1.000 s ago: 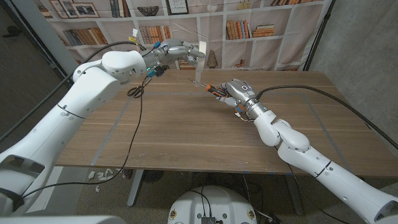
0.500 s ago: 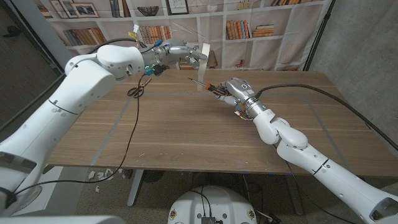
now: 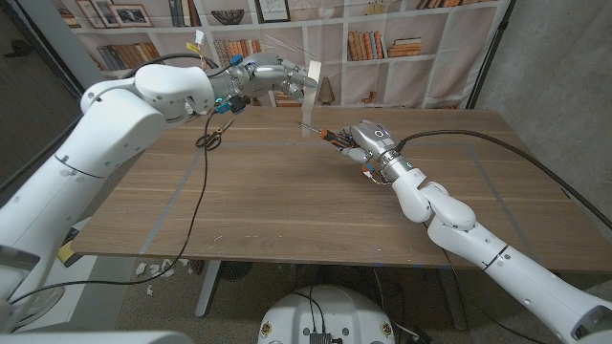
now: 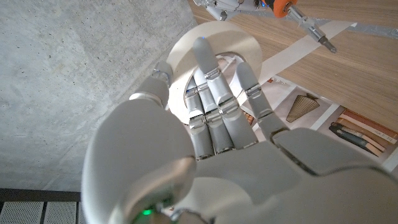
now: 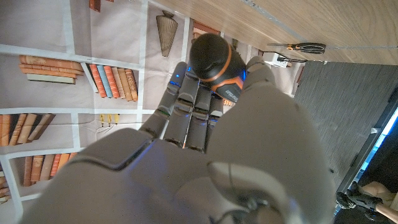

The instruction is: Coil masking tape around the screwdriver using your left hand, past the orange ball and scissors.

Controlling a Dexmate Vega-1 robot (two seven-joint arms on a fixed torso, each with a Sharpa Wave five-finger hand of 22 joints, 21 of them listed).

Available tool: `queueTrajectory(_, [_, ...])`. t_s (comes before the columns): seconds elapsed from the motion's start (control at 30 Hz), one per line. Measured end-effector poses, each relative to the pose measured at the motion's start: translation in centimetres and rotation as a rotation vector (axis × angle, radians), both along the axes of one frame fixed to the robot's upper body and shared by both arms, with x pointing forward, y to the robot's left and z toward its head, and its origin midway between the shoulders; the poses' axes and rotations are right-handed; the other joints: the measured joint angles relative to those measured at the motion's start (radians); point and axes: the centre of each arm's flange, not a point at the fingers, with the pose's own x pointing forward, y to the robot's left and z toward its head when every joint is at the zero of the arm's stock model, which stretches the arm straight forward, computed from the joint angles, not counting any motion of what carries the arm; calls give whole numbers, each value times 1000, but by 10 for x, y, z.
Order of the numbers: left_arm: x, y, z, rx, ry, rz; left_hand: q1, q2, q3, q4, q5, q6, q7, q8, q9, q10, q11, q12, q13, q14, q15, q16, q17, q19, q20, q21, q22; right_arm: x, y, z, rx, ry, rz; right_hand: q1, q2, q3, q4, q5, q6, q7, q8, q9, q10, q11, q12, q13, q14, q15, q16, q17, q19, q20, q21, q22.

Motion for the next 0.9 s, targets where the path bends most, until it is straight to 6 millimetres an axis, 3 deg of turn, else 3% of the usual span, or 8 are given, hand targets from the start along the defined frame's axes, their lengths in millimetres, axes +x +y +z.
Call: queueTrajectory(0.9, [-23,4,-7,18,32,-10,5,-5,13,-1,-11,0,11,-8,7,7,7,-11,9,4,4,0,9,5,5,18,0,-3,4,-3,-11,0,-11,0,0,-6,10,7,0,0,-2,0,4,-3,-7,5,2,-2,-8,7,0,0,0,-4])
